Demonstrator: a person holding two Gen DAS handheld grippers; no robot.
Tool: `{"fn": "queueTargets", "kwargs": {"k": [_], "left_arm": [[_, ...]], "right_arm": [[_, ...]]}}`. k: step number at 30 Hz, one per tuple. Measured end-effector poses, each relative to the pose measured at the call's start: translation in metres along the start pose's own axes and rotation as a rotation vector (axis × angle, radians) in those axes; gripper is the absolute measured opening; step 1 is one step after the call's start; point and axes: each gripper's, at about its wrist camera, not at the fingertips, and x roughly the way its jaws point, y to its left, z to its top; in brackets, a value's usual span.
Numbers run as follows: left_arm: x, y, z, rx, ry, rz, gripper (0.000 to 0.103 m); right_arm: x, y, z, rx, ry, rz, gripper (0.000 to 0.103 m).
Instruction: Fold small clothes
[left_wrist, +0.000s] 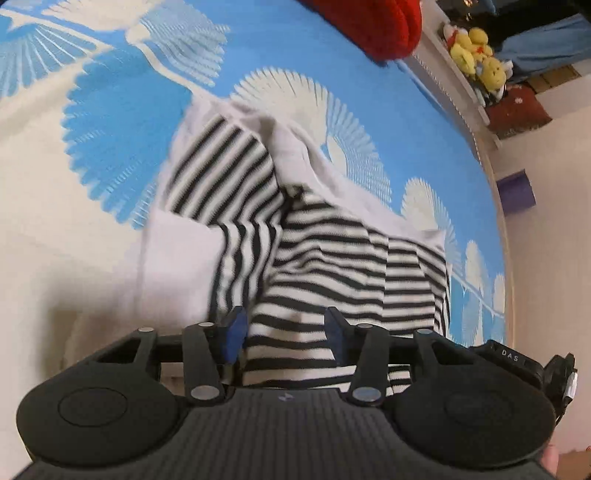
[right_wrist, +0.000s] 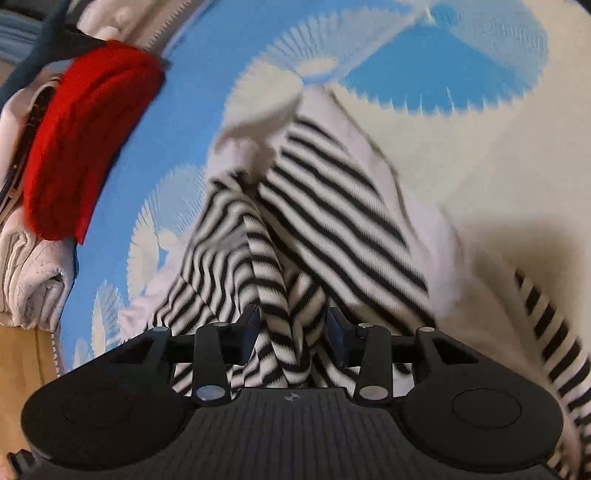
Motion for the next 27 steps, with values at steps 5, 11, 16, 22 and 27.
{"fn": "queueTargets", "kwargs": {"k": [5,11,16,22,27], "left_arm": [[0.004,-0.011,-0.006,0.068,-0.035,0.067,0.001],[-0.053,-0.011,0.003,0.076,-0.299,0.044,0.001],[-0.034,0.010,0.000,-0.011,-0.174,0.104,0.001],[-0.026,0.025,0.005,-0.003,-0.079,0.131,0.001],[-0.005,0.026,0.002,0.069,0.075,0.176,0.004]], "right_arm": [[0.000,-0.002,-0.006,0.010,0.013,0.086,0.005],[-0.049,0.003,-0.006,0.045,-0.112,0.249,0.005],[-0.037,-0.008,-0.016,0.058,-0.001,0.162,0.005],[-0.041,-0.026,-0.005,0.048,-0.007,0.007,0.002],[-0.040,-0.031,0.004,-0.029,0.010,-0.139,0.004]]}}
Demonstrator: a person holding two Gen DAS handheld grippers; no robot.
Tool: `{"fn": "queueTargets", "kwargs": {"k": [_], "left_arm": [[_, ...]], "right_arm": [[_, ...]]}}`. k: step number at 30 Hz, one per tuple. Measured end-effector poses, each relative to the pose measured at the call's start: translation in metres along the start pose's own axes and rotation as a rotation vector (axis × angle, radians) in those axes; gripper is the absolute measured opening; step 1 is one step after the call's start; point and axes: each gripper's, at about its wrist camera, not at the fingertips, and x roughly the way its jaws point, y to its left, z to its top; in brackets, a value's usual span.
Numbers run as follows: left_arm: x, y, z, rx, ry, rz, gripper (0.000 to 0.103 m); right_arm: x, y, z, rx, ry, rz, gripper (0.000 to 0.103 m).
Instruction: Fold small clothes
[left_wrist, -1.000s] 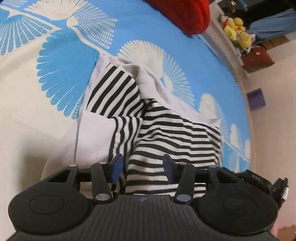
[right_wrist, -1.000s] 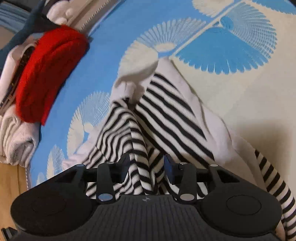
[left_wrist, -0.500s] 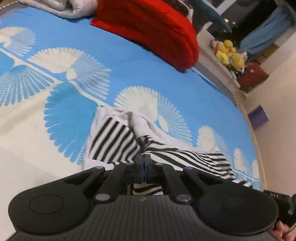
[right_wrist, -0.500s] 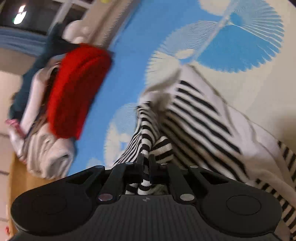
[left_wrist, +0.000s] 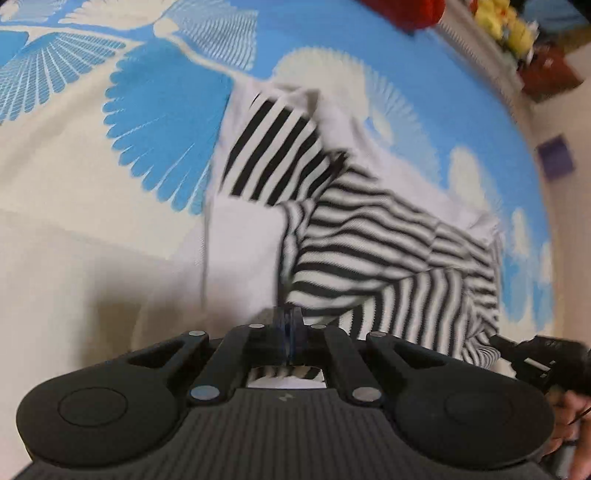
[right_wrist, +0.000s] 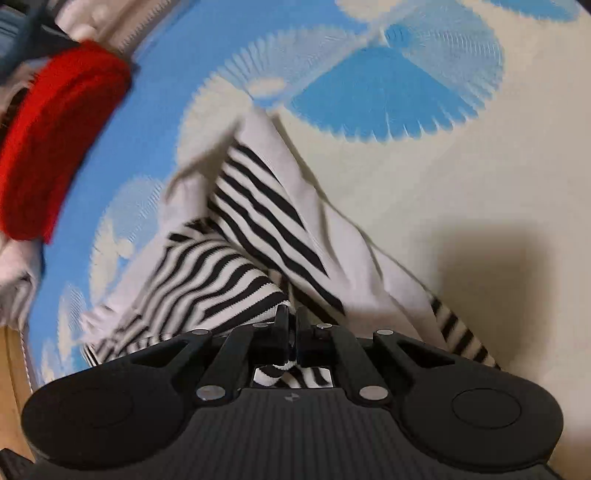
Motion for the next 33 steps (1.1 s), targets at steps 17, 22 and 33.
{"fn": "queueTargets", "kwargs": {"k": [17,22,33], "left_arm": [[-0.022,-0.010,-0.001,0.061,-0.162,0.059,0.000],[-0.025,-0.038,-0.011,0.181,-0.155,-0.165,0.003],[-0.010,-0.056,-0.029,0.294,-0.154,0.051,0.003]], "right_arm": [[0.006,0.015,-0.014,-0.067,-0.025,-0.023,0.005],[-0.003,0.020,-0.016,-0.090,-0.110,-0.101,0.031],[0.033,0.019,-0.020,-0.235,0.034,-0.094,0.042]]}}
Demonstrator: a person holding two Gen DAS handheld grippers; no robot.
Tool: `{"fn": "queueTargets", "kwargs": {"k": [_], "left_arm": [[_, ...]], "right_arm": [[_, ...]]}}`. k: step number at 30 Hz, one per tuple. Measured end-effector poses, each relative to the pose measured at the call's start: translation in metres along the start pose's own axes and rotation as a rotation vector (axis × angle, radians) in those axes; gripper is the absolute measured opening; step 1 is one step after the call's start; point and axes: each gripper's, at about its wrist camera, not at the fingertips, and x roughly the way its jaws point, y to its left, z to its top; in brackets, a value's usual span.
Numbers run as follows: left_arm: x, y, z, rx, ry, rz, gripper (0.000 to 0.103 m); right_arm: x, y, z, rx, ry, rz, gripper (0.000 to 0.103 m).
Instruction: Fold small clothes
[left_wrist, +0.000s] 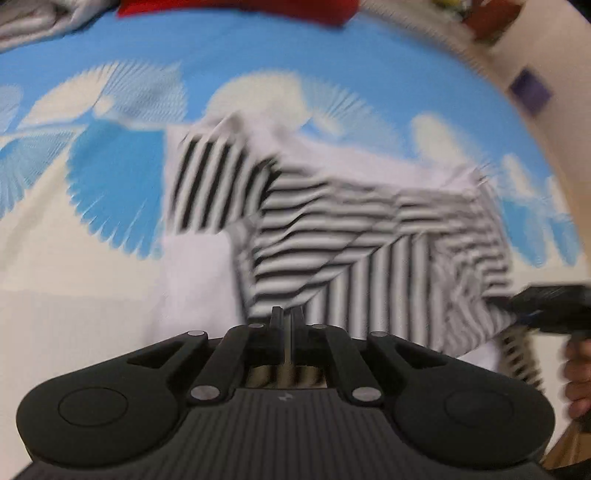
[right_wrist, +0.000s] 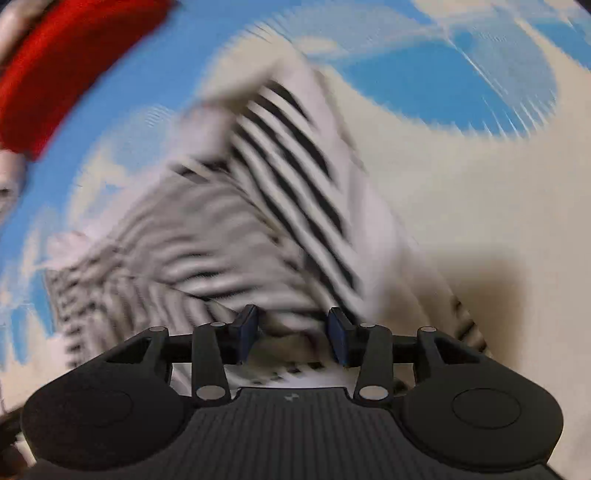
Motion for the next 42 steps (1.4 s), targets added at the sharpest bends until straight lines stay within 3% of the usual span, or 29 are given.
{"fn": "queueTargets", "kwargs": {"k": [2,5,7,9,14,15,18,19,25,28,30,33,35,36,38,40,42], "left_arm": [[0.008,0.001,-0.004,-0.016,0.018,-0.014,0.003],[0.027,0.006,-0.022,-0.002,0.154,0.037,0.002],[0.006,0.005,-0.023,-0.002,0.103,0.067,0.003],[-0.033,-0.004,-0.023,0.050,-0.028,0.094,0.006],[-0.120,-0.022,-0.041,0.069,-0.203,0.113,0.008],[-0.137,-0.028,-0.049,0.079,-0.227,0.126,0.013],[-0.173,-0.045,-0.074,0.080,-0.280,0.145,0.035],[-0.183,-0.050,-0.084,0.078,-0.290,0.143,0.037],[-0.232,-0.061,-0.154,0.055,-0.342,0.122,0.039],[-0.243,-0.055,-0.188,0.056,-0.347,0.105,0.039],[-0.241,-0.045,-0.204,0.033,-0.329,0.096,0.039],[-0.225,-0.022,-0.221,-0.059,-0.273,0.051,0.039],[-0.207,-0.006,-0.230,-0.117,-0.237,0.026,0.039],[-0.198,0.000,-0.234,-0.133,-0.223,0.027,0.040],[-0.177,0.013,-0.243,-0.171,-0.189,0.039,0.046],[-0.155,0.025,-0.252,-0.201,-0.150,0.025,0.057],[-0.134,0.035,-0.255,-0.271,-0.062,0.026,0.060]], "right_arm": [[0.003,0.000,-0.001,-0.060,-0.005,-0.001,0.042],[0.000,0.000,-0.007,-0.087,-0.017,-0.007,0.040],[-0.017,-0.001,-0.010,-0.023,-0.033,-0.017,0.041],[-0.053,0.007,-0.012,-0.007,-0.112,0.008,0.042],[-0.155,0.024,-0.050,-0.177,-0.407,0.080,0.042],[-0.170,0.022,-0.060,-0.198,-0.444,0.096,0.042],[-0.206,0.005,-0.105,-0.249,-0.543,0.130,0.043],[-0.211,0.000,-0.116,-0.259,-0.565,0.129,0.044],[-0.229,-0.063,-0.178,-0.197,-0.653,0.119,0.046],[-0.228,-0.085,-0.205,-0.193,-0.713,0.071,0.046],[-0.219,-0.094,-0.214,-0.195,-0.691,-0.011,0.047],[-0.208,-0.113,-0.220,-0.153,-0.638,0.065,0.045],[-0.191,-0.115,-0.228,-0.195,-0.591,-0.005,0.047],[-0.184,-0.118,-0.228,-0.183,-0.549,0.002,0.047],[-0.170,-0.122,-0.226,-0.164,-0.469,0.083,0.046],[-0.153,-0.121,-0.227,-0.198,-0.415,0.034,0.046],[-0.138,-0.120,-0.226,-0.208,-0.365,0.005,0.047]]}}
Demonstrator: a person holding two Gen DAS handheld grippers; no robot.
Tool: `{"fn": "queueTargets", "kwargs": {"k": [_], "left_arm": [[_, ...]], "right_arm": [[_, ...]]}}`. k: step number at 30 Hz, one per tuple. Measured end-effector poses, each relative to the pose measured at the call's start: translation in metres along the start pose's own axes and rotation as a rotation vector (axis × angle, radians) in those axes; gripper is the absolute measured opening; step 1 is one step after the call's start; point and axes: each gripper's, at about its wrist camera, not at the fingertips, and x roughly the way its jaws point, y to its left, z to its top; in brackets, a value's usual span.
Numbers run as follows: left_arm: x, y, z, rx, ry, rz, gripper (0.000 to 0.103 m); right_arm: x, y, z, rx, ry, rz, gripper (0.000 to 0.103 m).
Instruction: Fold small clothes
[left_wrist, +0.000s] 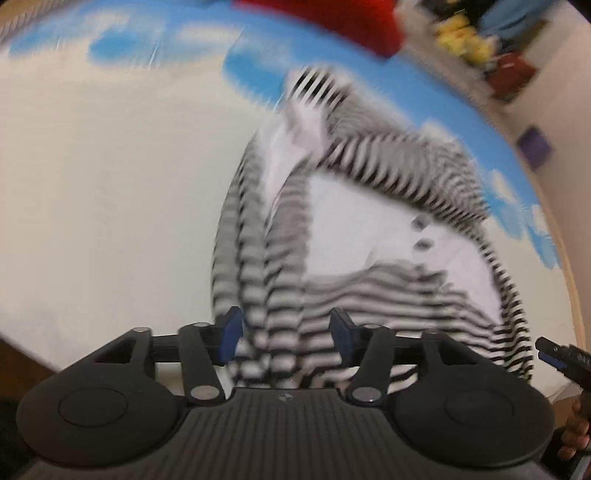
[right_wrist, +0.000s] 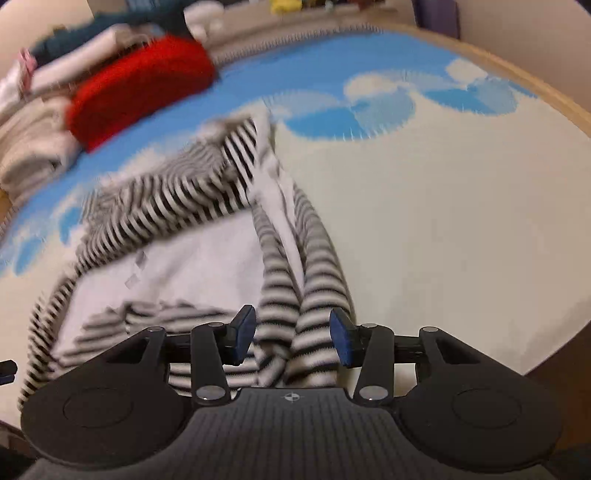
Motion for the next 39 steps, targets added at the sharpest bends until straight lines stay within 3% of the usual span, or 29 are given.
{"fn": "queueTargets", "kwargs": {"k": [2,5,11,14,15,16,19,20,25,27,28,29,31,33,34,36,39], "left_arm": [[0.011,0.010,0.000,-0.088,0.028,-0.009,0.062],[0.021,0.013,-0.002,-0.085,0.037,0.028,0.063],[0.029,0.012,-0.007,-0.040,0.050,0.057,0.059],[0.029,0.014,-0.007,-0.049,0.042,0.074,0.046],[0.029,0.015,-0.007,-0.051,0.044,0.070,0.033],[0.030,0.015,-0.006,-0.054,0.051,0.052,0.012],[0.023,0.016,-0.003,-0.054,0.029,0.024,0.008],[0.019,0.016,-0.002,-0.050,0.015,0.027,0.008],[0.008,0.013,-0.003,-0.041,-0.011,0.010,0.011],[0.016,0.014,-0.005,-0.037,0.027,0.043,0.016],[0.021,0.015,-0.006,-0.040,0.055,0.045,0.019],[0.025,0.017,-0.007,-0.046,0.073,0.038,0.029],[0.028,0.016,-0.009,-0.042,0.083,0.037,0.030],[0.027,0.013,-0.011,-0.013,0.079,0.046,0.030],[0.028,0.013,-0.011,-0.004,0.081,0.046,0.024],[0.026,0.012,-0.013,0.012,0.073,0.039,0.009],[0.018,0.010,-0.013,0.016,0.031,0.039,0.008]], "right_arm": [[0.011,0.001,-0.003,-0.001,0.034,0.015,0.048],[0.024,0.003,-0.008,0.000,0.104,-0.029,0.067],[0.046,0.000,-0.020,0.064,0.232,-0.015,0.067],[0.048,0.005,-0.024,0.016,0.241,-0.031,0.067],[0.048,0.007,-0.025,0.000,0.239,-0.035,0.066],[0.048,0.008,-0.025,-0.007,0.238,-0.038,0.061],[0.046,0.003,-0.022,0.024,0.214,-0.023,0.021],[0.043,0.000,-0.019,0.043,0.203,-0.018,0.018],[0.028,-0.013,-0.012,0.136,0.129,-0.019,0.016],[0.032,-0.016,-0.014,0.149,0.154,-0.029,0.022],[0.035,-0.017,-0.015,0.154,0.183,-0.032,0.030],[0.039,-0.018,-0.018,0.155,0.213,-0.032,0.030],[0.041,-0.015,-0.020,0.131,0.216,-0.038,0.030],[0.041,-0.012,-0.021,0.107,0.207,-0.041,0.030],[0.041,-0.012,-0.022,0.105,0.206,-0.041,0.029],[0.040,-0.011,-0.024,0.100,0.199,-0.032,0.018],[0.033,-0.010,-0.022,0.092,0.147,-0.024,0.013]]}}
